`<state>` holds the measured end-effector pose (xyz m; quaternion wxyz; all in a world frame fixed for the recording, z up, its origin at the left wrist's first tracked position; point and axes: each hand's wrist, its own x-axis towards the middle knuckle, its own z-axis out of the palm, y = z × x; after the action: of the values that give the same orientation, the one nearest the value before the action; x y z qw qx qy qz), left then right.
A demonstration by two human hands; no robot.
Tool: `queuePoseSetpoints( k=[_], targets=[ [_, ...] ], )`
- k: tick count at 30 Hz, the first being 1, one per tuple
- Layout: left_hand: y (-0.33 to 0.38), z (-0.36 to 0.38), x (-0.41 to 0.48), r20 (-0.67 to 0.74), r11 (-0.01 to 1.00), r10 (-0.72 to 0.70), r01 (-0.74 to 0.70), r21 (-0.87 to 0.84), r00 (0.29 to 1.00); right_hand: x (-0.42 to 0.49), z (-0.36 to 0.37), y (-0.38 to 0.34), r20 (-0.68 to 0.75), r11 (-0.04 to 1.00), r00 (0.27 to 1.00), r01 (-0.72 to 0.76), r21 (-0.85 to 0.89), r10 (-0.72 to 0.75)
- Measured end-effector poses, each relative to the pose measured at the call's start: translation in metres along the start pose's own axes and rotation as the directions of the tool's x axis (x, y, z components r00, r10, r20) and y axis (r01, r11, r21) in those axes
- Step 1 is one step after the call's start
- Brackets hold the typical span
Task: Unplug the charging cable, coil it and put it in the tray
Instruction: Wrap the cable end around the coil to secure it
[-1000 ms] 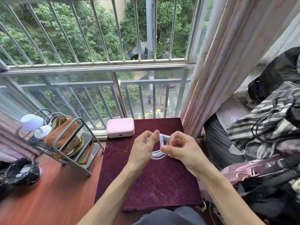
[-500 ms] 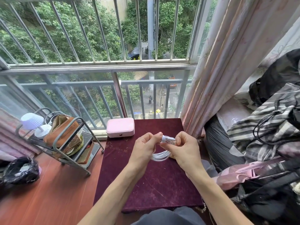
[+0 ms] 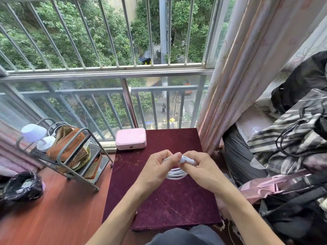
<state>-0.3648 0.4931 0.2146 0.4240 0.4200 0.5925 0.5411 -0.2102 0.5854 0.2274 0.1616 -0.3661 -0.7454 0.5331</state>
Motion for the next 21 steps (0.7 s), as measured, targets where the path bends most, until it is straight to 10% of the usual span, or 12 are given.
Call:
queuePoseSetpoints(
  k=[8,14,21],
  targets=[
    [-0.001,-0.003,-0.002,-0.004,0.998,-0.029,0.029,0.048,1.000,0.004,-0.020,0.005,0.191,0.982,0.979,0.040,0.183,-0.075],
    [-0.015,0.005,-0.001,-0.106,0.999,-0.036,0.039,0.031,0.994,0.008,-0.006,0.016,-0.014,0.989,0.989,0.146,-0.005,-0.146],
    [-0.046,0.020,-0.011,-0.280,0.846,-0.293,0.111,-0.522,0.914,-0.002,0.021,0.045,-0.081,0.949,0.987,-0.108,0.297,0.138]
  ],
)
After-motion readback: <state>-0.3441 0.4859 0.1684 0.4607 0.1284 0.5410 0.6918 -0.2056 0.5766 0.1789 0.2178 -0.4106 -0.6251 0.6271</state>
